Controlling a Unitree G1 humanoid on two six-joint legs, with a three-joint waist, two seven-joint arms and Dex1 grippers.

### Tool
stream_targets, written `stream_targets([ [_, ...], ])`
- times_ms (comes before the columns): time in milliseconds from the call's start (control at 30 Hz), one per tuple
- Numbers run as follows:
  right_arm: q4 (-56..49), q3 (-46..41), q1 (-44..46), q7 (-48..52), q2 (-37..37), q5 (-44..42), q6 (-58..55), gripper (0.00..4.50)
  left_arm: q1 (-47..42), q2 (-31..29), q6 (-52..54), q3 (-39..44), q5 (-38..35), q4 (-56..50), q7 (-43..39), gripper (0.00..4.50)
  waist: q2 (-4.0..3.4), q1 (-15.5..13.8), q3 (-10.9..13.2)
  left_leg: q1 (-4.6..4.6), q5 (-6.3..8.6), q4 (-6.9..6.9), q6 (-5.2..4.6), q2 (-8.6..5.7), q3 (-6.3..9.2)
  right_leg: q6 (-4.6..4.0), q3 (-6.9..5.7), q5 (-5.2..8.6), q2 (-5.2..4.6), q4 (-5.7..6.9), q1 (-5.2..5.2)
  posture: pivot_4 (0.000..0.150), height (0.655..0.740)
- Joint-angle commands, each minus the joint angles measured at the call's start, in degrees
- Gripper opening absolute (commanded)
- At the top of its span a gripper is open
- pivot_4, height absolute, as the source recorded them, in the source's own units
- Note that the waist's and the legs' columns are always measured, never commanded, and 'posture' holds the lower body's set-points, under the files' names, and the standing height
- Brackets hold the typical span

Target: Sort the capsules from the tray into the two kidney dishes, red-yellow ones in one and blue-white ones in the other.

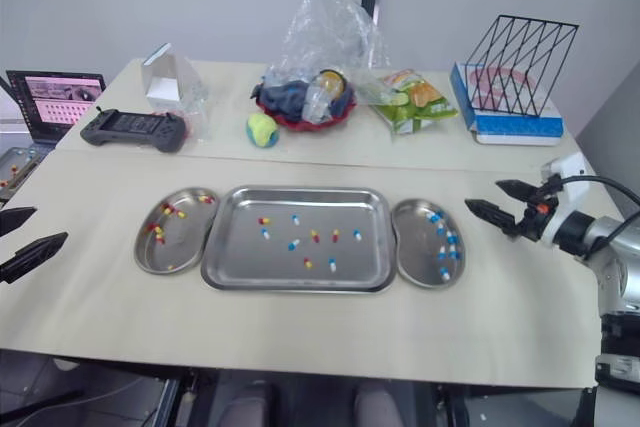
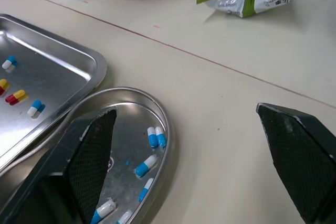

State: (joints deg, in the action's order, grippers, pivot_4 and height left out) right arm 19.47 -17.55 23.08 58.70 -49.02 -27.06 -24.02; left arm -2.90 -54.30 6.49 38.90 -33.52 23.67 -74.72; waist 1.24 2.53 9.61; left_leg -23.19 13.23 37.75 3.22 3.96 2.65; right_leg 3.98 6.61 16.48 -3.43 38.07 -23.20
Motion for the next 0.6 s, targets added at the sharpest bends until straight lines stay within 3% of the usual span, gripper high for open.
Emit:
stream_targets([
  [33, -3.0, -1.2, -0.5, 0.5, -1.2, -0.7, -0.5, 4.5, -0.8, -1.5, 1.2, -0.6, -1.0, -2.2, -1.4, 4.45, 0.0, 0.0, 0.0, 0.0, 0.0, 0.0, 0.0, 0.0, 0.0, 0.0, 0.0, 0.0, 0.0, 0.0, 0.0, 0.15, 0.718],
  [233, -7.1, -1.3, -1.3, 1.1, -1.1, -2.8, -4.7, 4.5, 0.5, -1.9, 3.3, -2.7, -0.7, -5.1, -4.1, 4.45, 0.0, 0.2, 0.0, 0.01, 0.0, -0.01, 0.0, 0.0, 0.0, 0.0, 0.0, 0.0, 0.01, 0.0, 0.0, 0.15, 0.718],
  [333, -16.8, 1.1, -1.6, 0.4, 0.9, -6.3, -10.5, 4.5, 2.2, -1.5, 5.1, -4.4, -1.3, -9.8, -5.3, 4.45, 0.0, 0.2, 0.0, 0.01, 0.0, -0.03, 0.0, 0.0, 0.0, -0.01, 0.01, 0.01, 0.0, 0.0, -0.02, 0.15, 0.718],
  [367, -21.0, 3.1, -1.6, 0.0, 1.9, -7.5, -12.6, 4.5, 1.9, -1.3, 5.3, -4.7, -1.4, -10.4, -5.0, 4.45, 0.18, -0.4, -0.1, 0.11, 0.02, 0.0, 0.03, 0.22, -0.47, -0.08, 0.3, -0.01, 0.05, 0.06, -0.37, 0.15, 0.718],
  [467, -27.4, 6.3, -1.6, -1.4, 3.3, -8.0, -15.1, 4.5, 1.3, -1.1, 5.7, -4.7, -1.4, -10.7, -4.5, 4.45, 0.9, -1.3, -0.4, 0.5, 0.26, -0.26, 0.09, 2.49, -5.15, -0.88, 2.37, -0.62, 1.2, 0.23, -2.3, 0.15, 0.718],
  [500, -29.2, 7.5, -1.2, -2.3, 4.2, -8.0, -15.4, 4.5, 1.3, -1.1, 5.8, -4.7, -1.4, -10.8, -4.5, 4.45, 0.83, -1.2, -0.4, 0.5, 0.28, -0.58, 0.09, 2.6, -5.8, -0.94, 2.84, -0.73, 1.39, 0.16, -2.59, 0.15, 0.718],
  [600, -32.8, 10.2, 1.0, -4.3, 6.7, -9.2, -17.5, 4.5, 1.5, -0.9, 6.1, -4.4, -1.3, -11.3, -4.4, 4.45, 0.81, 0.1, -0.4, 0.36, 0.31, -0.68, 0.02, 2.52, -5.4, -0.66, 2.94, -0.84, 1.59, 0.05, -2.5, 0.15, 0.718],
])
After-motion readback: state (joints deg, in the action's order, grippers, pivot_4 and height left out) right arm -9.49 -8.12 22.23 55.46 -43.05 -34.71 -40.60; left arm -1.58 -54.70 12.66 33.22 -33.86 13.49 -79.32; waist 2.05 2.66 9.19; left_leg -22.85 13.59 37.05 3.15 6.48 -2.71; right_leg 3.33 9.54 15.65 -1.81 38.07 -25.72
